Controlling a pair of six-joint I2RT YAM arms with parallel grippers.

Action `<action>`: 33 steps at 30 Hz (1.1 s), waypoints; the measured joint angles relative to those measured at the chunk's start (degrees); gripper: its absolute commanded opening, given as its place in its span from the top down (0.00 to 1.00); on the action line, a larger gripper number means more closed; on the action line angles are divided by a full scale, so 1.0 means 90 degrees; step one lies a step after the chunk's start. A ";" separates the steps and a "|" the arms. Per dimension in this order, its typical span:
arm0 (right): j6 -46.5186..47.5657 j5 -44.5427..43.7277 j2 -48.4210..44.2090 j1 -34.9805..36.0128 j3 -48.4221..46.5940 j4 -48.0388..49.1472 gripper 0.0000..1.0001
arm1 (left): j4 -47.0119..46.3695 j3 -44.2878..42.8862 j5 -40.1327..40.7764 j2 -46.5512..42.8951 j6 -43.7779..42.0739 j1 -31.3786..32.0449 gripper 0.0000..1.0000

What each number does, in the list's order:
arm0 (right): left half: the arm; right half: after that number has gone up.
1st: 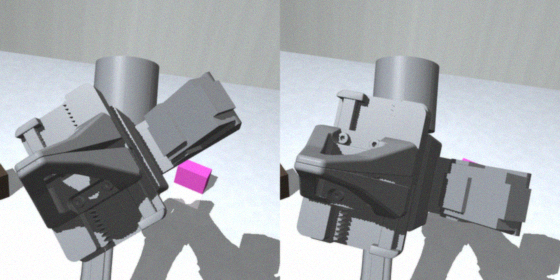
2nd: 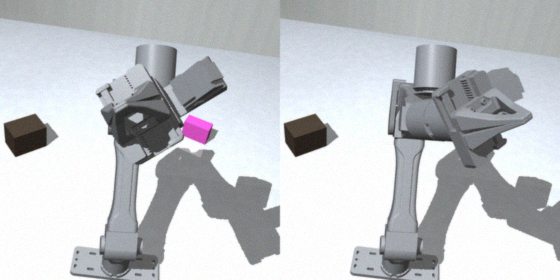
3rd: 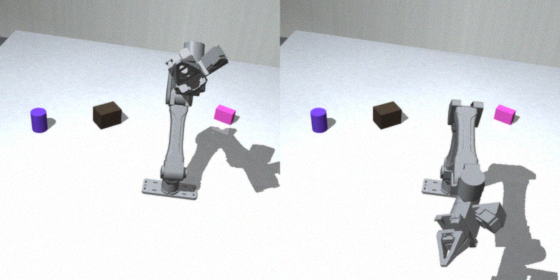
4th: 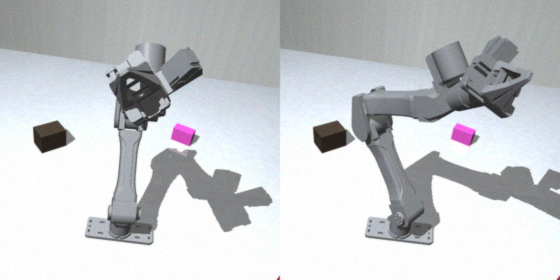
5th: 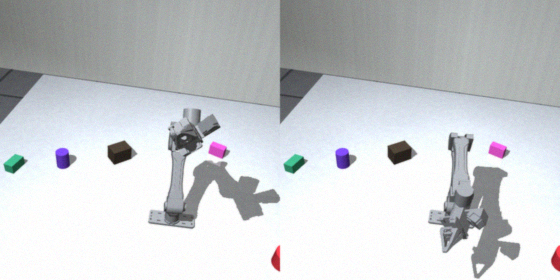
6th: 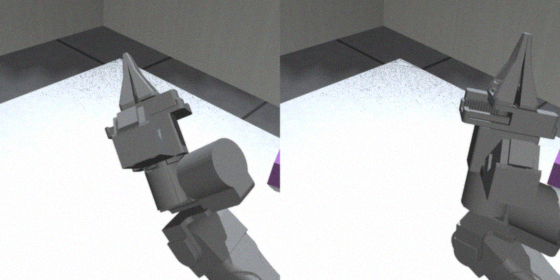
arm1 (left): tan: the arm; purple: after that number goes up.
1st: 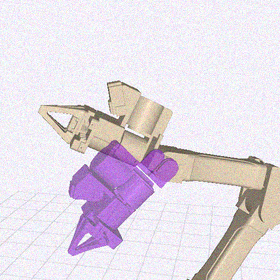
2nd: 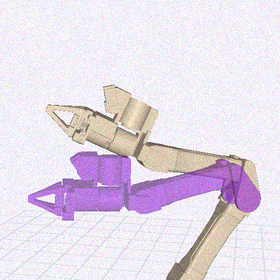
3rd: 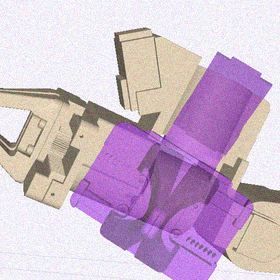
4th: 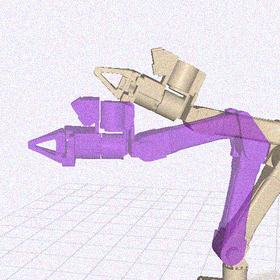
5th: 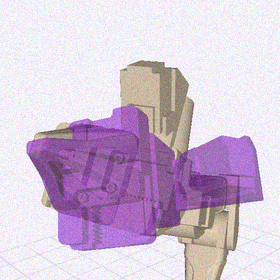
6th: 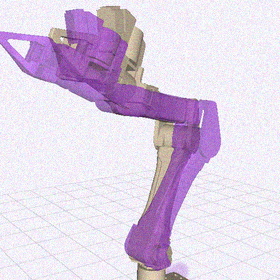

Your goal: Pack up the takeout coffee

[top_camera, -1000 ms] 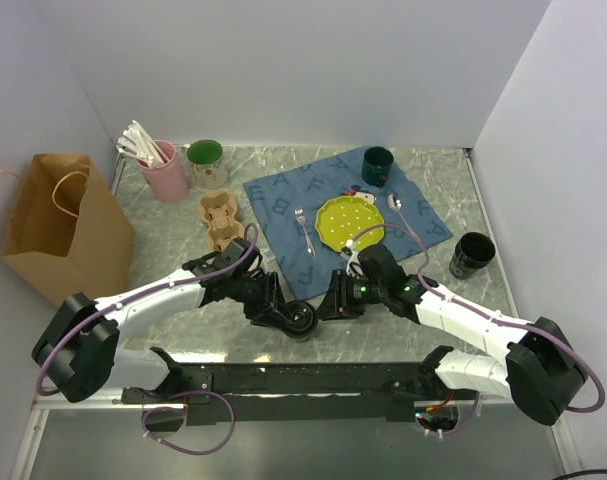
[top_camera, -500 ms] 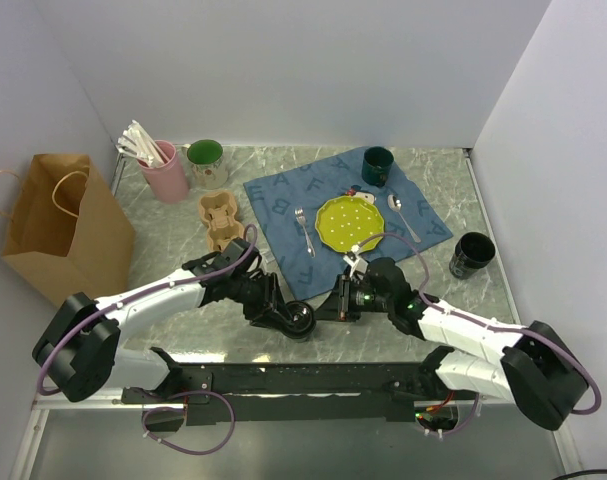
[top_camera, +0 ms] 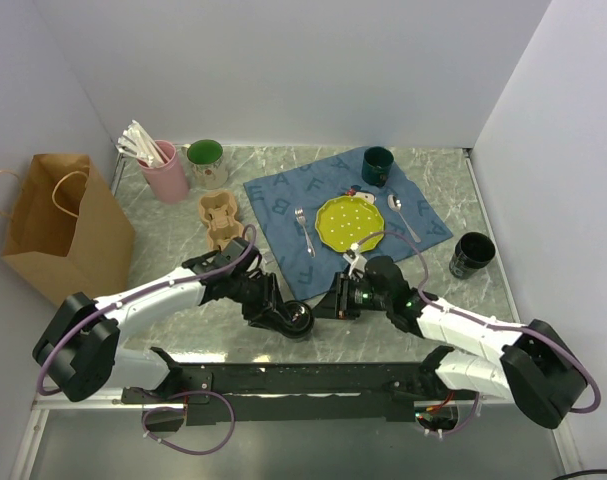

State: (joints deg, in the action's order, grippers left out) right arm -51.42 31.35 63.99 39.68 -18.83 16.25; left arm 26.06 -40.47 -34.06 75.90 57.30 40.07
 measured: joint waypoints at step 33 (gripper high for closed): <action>0.2081 -0.1270 -0.0313 0.0117 -0.3240 -0.5627 0.52 | 0.2110 -0.2254 0.1780 0.0250 -0.0624 0.0000 0.25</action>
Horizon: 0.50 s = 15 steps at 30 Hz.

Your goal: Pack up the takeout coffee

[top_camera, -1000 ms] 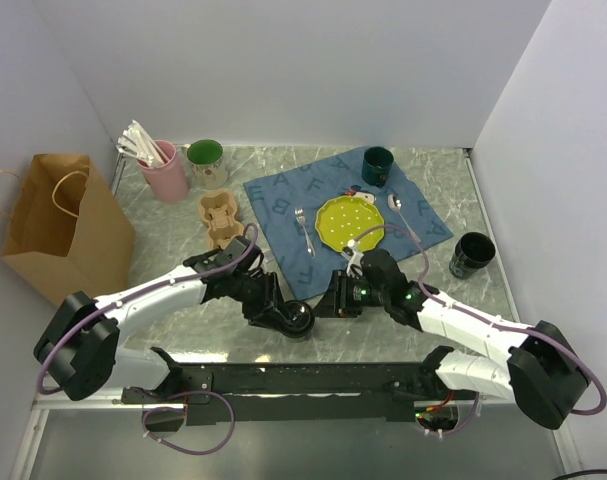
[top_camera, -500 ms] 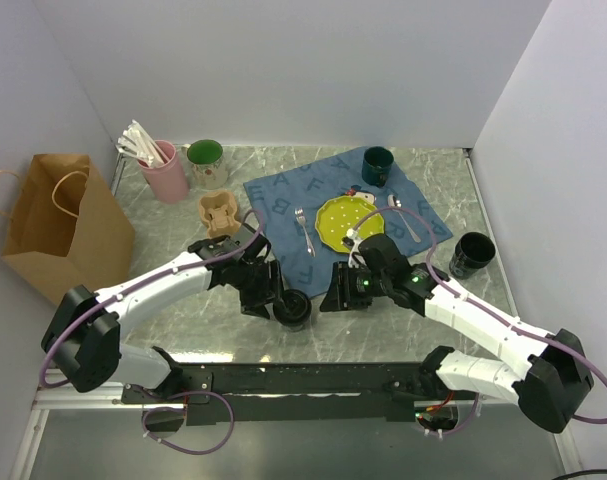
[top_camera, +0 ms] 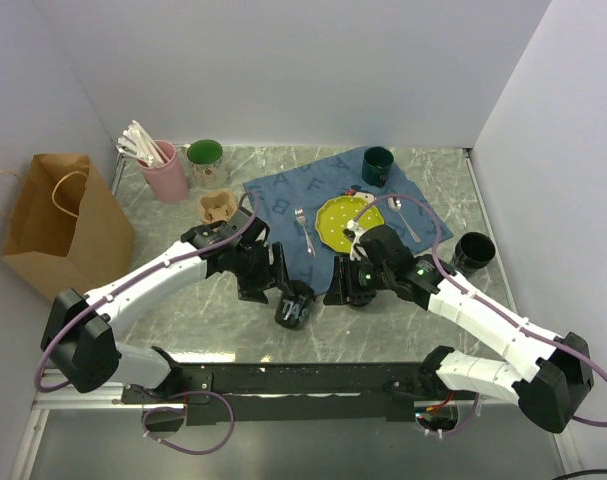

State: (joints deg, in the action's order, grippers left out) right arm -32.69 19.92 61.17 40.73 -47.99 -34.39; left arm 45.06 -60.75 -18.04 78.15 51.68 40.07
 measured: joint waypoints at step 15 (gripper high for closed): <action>0.1134 -0.0117 0.1547 -0.0012 -0.1834 -0.0352 0.25 | 0.0136 0.0194 0.0481 -0.0321 -0.0049 -0.0287 0.28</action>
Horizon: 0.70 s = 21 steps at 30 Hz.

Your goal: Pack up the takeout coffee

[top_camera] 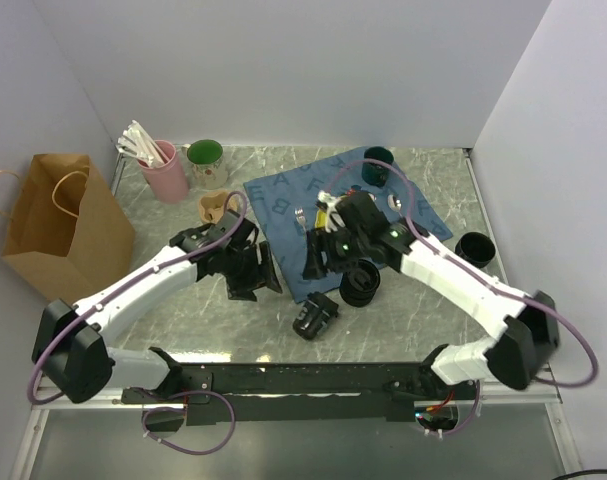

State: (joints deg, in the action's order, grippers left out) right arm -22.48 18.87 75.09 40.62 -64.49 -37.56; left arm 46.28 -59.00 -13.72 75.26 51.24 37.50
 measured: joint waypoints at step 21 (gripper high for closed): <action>0.0100 0.0051 0.0068 -0.0114 0.0614 -0.2142 0.20 | -0.0325 0.0913 -0.0032 -0.0646 -0.0165 -0.0216 0.28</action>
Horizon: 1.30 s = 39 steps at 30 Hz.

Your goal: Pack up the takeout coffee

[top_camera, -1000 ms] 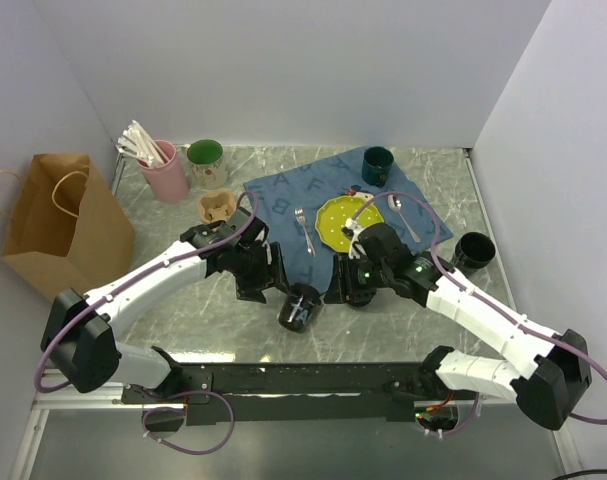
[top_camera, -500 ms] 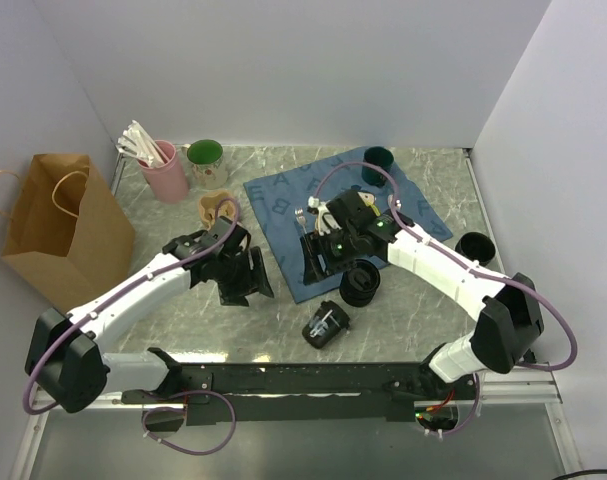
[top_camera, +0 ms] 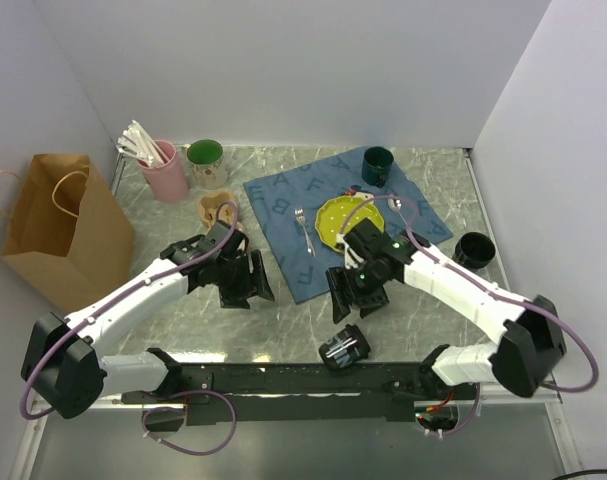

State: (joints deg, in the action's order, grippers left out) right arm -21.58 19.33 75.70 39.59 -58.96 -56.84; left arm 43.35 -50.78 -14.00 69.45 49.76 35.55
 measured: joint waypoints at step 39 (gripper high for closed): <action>-0.1751 -0.1117 -0.2244 0.0199 0.0522 -0.1086 0.72 | -0.0063 -0.0699 -0.0209 0.0607 -0.0670 -0.0015 0.29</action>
State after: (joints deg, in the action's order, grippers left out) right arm -37.34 9.28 55.51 41.39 -54.26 -66.61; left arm 42.78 -57.08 -15.88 74.91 43.72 35.42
